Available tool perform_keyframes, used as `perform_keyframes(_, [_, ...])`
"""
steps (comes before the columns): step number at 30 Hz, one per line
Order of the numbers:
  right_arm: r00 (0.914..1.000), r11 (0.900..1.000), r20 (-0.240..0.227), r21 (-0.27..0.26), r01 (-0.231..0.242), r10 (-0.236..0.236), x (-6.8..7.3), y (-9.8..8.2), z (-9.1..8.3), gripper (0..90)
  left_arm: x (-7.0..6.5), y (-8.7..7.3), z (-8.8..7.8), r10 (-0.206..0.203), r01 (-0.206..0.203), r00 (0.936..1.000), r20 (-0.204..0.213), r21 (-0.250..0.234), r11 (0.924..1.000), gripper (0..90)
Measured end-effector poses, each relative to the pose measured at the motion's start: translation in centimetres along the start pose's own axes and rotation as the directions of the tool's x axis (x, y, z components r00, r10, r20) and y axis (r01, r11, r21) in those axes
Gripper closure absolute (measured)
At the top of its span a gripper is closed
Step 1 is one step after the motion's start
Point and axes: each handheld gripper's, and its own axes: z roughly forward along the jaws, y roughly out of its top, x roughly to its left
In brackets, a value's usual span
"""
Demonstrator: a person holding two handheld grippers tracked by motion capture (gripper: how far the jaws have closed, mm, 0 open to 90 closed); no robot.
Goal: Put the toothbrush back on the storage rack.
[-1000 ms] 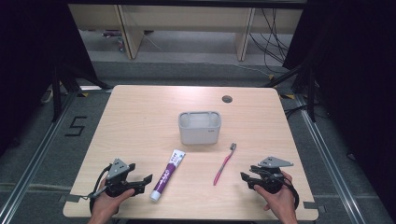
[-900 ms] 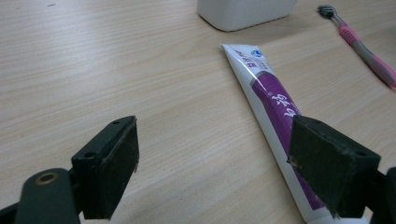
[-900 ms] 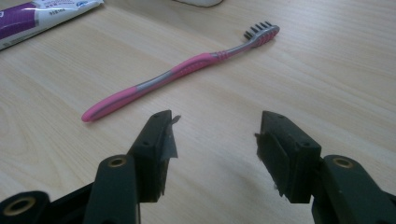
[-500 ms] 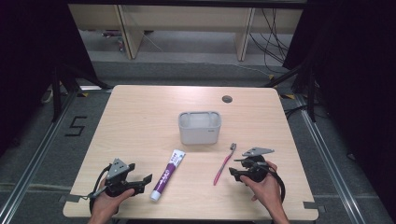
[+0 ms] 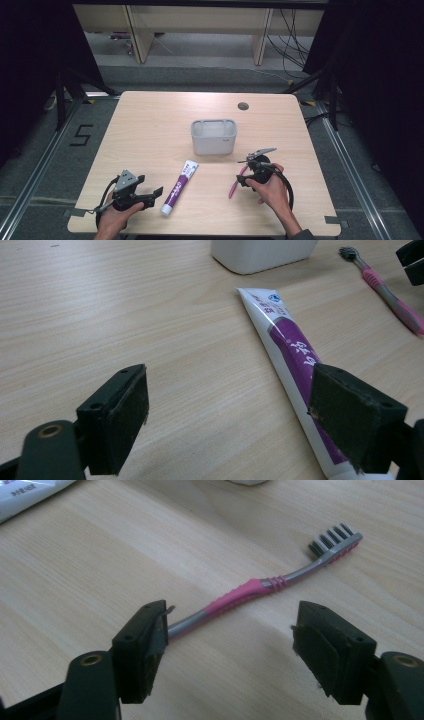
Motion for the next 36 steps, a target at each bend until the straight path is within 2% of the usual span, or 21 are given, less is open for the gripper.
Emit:
perform_keyframes(1, [0.9999,1.000,-0.010,0.010,0.001,-0.001,0.0,0.2,0.1,29.5,0.0,0.0,0.0,-0.001,0.001,1.0000,0.000,-0.001,1.0000,16.2])
perform_keyframes(5, [1.0000,1.000,0.008,0.030,-0.003,0.003,0.3,1.0,0.6,29.5,0.0,0.0,0.0,-0.004,0.004,1.0000,-0.003,-0.003,1.0000,16.2])
perform_keyframes(6, [0.9997,0.999,0.017,0.028,0.018,-0.019,0.2,1.3,0.9,29.5,0.0,0.0,0.0,-0.003,0.003,1.0000,-0.003,-0.002,1.0000,16.2])
perform_keyframes(9, [0.9997,0.999,0.019,0.043,0.013,-0.014,0.4,1.5,1.1,29.7,0.0,0.0,0.0,-0.010,0.010,0.9999,-0.005,-0.006,0.9999,16.2])
perform_keyframes(10, [0.9995,0.998,0.021,0.060,0.021,-0.022,0.5,1.7,1.3,29.8,0.0,0.0,0.1,-0.012,0.012,0.9999,-0.005,-0.005,0.9999,16.2])
perform_keyframes(13, [0.9992,0.997,0.026,0.065,0.029,-0.031,0.5,1.7,1.4,29.4,0.0,0.0,0.0,-0.009,0.009,1.0000,-0.002,-0.008,0.9999,16.2])
perform_keyframes(15, [0.9990,0.997,0.032,0.075,0.028,-0.030,0.6,1.8,1.5,28.6,0.0,0.0,0.0,-0.010,0.010,0.9999,0.000,-0.011,0.9999,16.2])
perform_keyframes(16, [0.9992,0.996,0.036,0.086,0.013,-0.016,0.7,1.8,1.5,28.6,0.0,0.0,0.0,-0.005,0.005,1.0000,0.003,-0.005,1.0000,16.2])
perform_keyframes(17, [0.9988,0.996,0.037,0.083,0.030,-0.033,0.5,1.8,1.6,28.8,0.1,0.0,0.0,-0.006,0.006,1.0000,0.004,-0.005,1.0000,16.1])
perform_keyframes(18, [0.9993,0.995,0.035,0.098,0.013,-0.017,0.7,1.8,1.7,29.9,0.0,0.0,0.0,-0.012,0.012,0.9999,0.000,-0.010,0.9999,16.1])
perform_keyframes(19, [0.9985,0.995,0.037,0.092,0.036,-0.040,0.5,1.8,1.9,30.3,0.0,0.0,0.0,-0.012,0.012,0.9999,0.000,-0.009,0.9999,16.1])
perform_keyframes(21, [0.9993,0.995,0.031,0.102,0.019,-0.022,0.8,1.8,1.9,32.5,0.0,0.0,0.0,-0.010,0.010,0.9999,0.006,-0.010,0.9999,16.1])
perform_keyframes(22, [0.9986,0.994,0.033,0.100,0.039,-0.043,0.6,1.8,2.0,33.4,0.1,0.0,0.0,-0.005,0.005,1.0000,0.004,-0.007,1.0000,16.1])
perform_keyframes(23, [0.9993,0.993,0.030,0.115,0.020,-0.024,0.8,1.8,2.0,34.1,0.1,0.0,0.0,-0.006,0.006,1.0000,0.004,-0.008,1.0000,16.1])
perform_keyframes(24, [0.9993,0.993,0.030,0.115,0.020,-0.024,0.8,1.8,2.0,34.1,0.1,0.0,0.0,-0.006,0.006,1.0000,0.004,-0.008,1.0000,16.1])
perform_keyframes(26, [0.9981,0.992,0.026,0.114,0.053,-0.056,0.6,1.8,2.1,36.7,0.0,0.0,0.0,-0.005,0.005,1.0000,0.006,-0.006,1.0000,16.1])
perform_keyframes(32, [0.9967,0.989,0.023,0.130,0.074,-0.077,0.4,1.6,2.0,44.5,0.1,0.0,0.0,-0.007,0.007,1.0000,0.005,-0.011,0.9999,16.0])
perform_keyframes(33, [0.9979,0.988,0.017,0.145,0.060,-0.063,0.5,1.5,1.8,46.6,0.1,0.0,0.0,-0.006,0.006,1.0000,0.006,-0.008,0.9999,16.0])
perform_keyframes(34, [0.9967,0.987,0.009,0.138,0.079,-0.081,0.3,1.5,1.9,47.6,0.1,0.0,0.0,-0.005,0.005,1.0000,0.005,-0.007,1.0000,16.1])
perform_keyframes(36, [0.9973,0.987,0.000,0.144,0.072,-0.073,0.1,1.3,1.8,50.4,0.0,0.0,0.0,-0.011,0.011,0.9999,0.007,-0.014,0.9998,16.0])
